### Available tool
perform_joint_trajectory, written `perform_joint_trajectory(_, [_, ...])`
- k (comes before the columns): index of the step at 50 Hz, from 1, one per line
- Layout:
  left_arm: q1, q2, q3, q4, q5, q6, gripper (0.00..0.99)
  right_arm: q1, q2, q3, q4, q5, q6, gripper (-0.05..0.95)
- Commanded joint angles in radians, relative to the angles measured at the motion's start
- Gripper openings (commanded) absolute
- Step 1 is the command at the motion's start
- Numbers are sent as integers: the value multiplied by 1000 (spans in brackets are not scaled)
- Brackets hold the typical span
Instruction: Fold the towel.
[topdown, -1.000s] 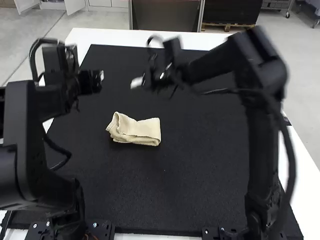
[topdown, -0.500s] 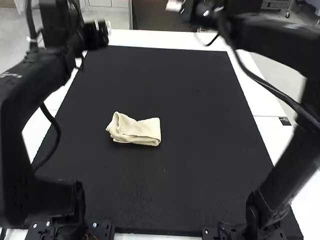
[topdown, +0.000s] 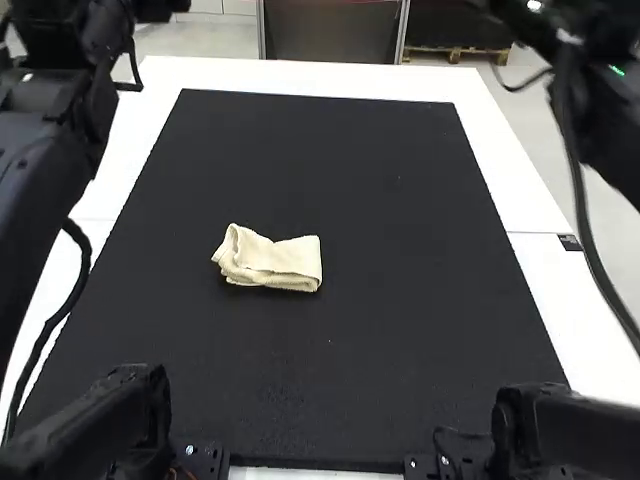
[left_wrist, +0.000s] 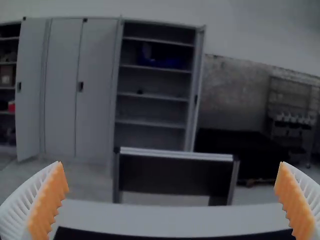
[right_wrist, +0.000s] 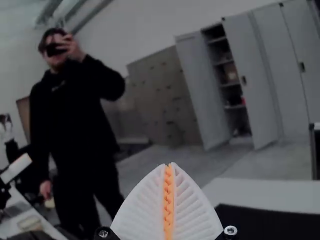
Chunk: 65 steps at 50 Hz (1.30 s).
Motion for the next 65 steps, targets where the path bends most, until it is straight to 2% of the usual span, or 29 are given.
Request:
perform_joint_trajectory(1, [-4,-108,-13,10,-27,15,967,-51,-160,-56,23,-9,74,-21])
perform_joint_trajectory(8, [2,-257,-52,8,-34,9,964,-128,-367,-159,44,-29,153,-21])
perform_joint_trajectory(18, [8,-455,-119,-4,-47,5,954,-202,-639,-261,52,-29,223,-21])
perform_joint_trajectory(27, [15,-579,-164,-26,-39,-1,954,-203,-792,-315,37,-20,239,-21])
perform_joint_trajectory(34, [22,-667,-225,-29,-47,-1,954,-203,-889,-353,-11,1,247,-21])
perform_joint_trajectory(41, [33,-722,-289,-27,-48,2,954,-203,-898,-369,-43,27,235,-13])
perform_joint_trajectory(44, [34,-742,-322,-20,-56,15,952,-203,-898,-373,-62,95,172,85])
perform_joint_trajectory(45, [36,-749,-332,-13,-57,29,949,-202,-899,-373,-68,118,137,157])
perform_joint_trajectory(48, [38,-749,-375,22,-56,84,930,-203,-898,-393,-66,169,23,498])
perform_joint_trajectory(49, [38,-749,-397,45,-56,103,911,-202,-899,-407,-62,185,-17,674])
perform_joint_trajectory(51, [38,-751,-433,83,-53,137,895,-202,-898,-438,-46,208,-110,925])
perform_joint_trajectory(55, [36,-749,-522,206,-51,196,895,-202,-899,-525,9,322,-238,925])
perform_joint_trajectory(57, [36,-749,-572,278,-51,227,895,-202,-898,-573,37,325,-284,925])
perform_joint_trajectory(59, [34,-749,-615,342,-47,232,895,-203,-898,-611,37,325,-317,925])
perform_joint_trajectory(61, [33,-749,-661,399,-42,233,895,-202,-898,-654,37,304,-336,920])
perform_joint_trajectory(65, [34,-751,-762,488,-42,235,897,-203,-898,-757,27,207,-350,892])
